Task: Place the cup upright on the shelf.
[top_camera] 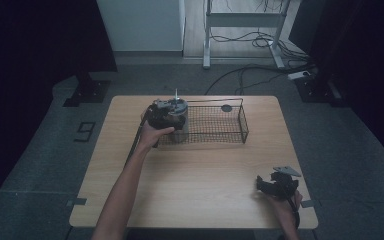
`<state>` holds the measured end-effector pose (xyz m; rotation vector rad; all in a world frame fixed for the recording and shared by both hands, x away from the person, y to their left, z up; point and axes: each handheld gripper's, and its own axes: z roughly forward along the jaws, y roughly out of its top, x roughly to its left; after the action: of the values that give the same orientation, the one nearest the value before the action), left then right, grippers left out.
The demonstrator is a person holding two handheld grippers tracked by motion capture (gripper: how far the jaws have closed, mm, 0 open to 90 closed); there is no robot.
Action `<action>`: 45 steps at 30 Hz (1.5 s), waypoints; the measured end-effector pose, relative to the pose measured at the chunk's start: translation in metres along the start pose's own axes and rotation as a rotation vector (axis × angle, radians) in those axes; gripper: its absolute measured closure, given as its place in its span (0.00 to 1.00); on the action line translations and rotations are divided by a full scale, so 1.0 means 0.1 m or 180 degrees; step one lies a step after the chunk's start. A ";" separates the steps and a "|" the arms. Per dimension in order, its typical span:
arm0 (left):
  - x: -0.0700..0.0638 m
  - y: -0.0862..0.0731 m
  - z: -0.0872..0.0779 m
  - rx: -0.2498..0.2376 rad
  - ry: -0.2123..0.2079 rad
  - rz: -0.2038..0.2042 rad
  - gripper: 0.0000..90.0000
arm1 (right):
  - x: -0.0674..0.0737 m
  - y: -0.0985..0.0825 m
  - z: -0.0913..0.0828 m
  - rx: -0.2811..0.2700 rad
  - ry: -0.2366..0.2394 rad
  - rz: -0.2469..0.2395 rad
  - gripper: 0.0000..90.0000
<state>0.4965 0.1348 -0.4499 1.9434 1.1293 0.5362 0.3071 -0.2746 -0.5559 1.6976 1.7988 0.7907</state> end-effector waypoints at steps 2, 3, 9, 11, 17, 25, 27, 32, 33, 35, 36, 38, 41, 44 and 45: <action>0.00 -0.02 -0.05 -0.0029 -0.0015 0.0016 0.03 | 0.00 0.00 0.00 0.0000 0.0000 0.0000 0.08; 0.00 -0.03 -0.07 -0.0034 -0.0008 0.0036 0.02 | 0.00 0.00 0.00 0.0000 0.0000 0.0001 0.08; -0.05 -0.10 -0.23 -0.0110 0.0023 0.0145 0.03 | 0.00 0.00 0.00 -0.0001 -0.0002 0.0000 0.08; -0.08 -0.13 -0.29 -0.0149 0.0021 0.0180 0.04 | 0.00 0.00 0.00 -0.0001 -0.0006 0.0001 0.08; -0.22 -0.25 -0.49 -0.0208 -0.0100 0.0279 0.04 | 0.00 0.00 0.00 0.0001 -0.0008 0.0000 0.08; -0.41 -0.45 -0.76 -0.0264 -0.0236 0.0235 0.07 | 0.00 0.00 0.00 0.0001 -0.0009 0.0011 0.09; -0.42 -0.50 -0.82 -0.0276 -0.0245 0.0216 0.07 | 0.00 0.00 0.00 0.0001 -0.0008 0.0011 0.09; -0.47 -0.66 -0.95 -0.0262 -0.0258 0.0188 0.08 | 0.00 0.00 0.00 0.0002 0.0000 0.0005 0.09; -0.48 -0.69 -0.97 -0.0261 -0.0264 0.0185 0.08 | 0.00 0.00 0.00 0.0002 0.0000 0.0007 0.09; -0.50 -0.77 -1.01 -0.0257 -0.0279 0.0170 0.08 | 0.00 0.00 0.00 0.0002 0.0001 0.0004 0.09; -0.51 -0.81 -1.04 -0.0253 -0.0282 0.0163 0.08 | 0.00 0.00 0.00 0.0001 0.0001 0.0004 0.09; -0.52 -0.89 -1.08 -0.0244 -0.0283 0.0145 0.08 | 0.00 0.00 0.00 0.0000 0.0000 0.0002 0.09; -0.55 -1.06 -1.12 -0.0187 -0.0294 0.0111 0.09 | 0.00 0.00 0.00 -0.0001 -0.0004 0.0001 0.09; -0.55 -1.20 -1.14 -0.0142 -0.0292 0.0069 0.09 | 0.00 0.00 0.00 -0.0001 0.0002 0.0001 0.09; -0.54 -1.25 -1.15 -0.0109 -0.0296 0.0051 0.09 | 0.00 0.00 0.00 -0.0001 0.0003 0.0001 0.09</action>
<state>0.3257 0.1725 -0.4827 1.9293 1.0405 0.4660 0.3071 -0.2744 -0.5557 1.6977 1.7992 0.7919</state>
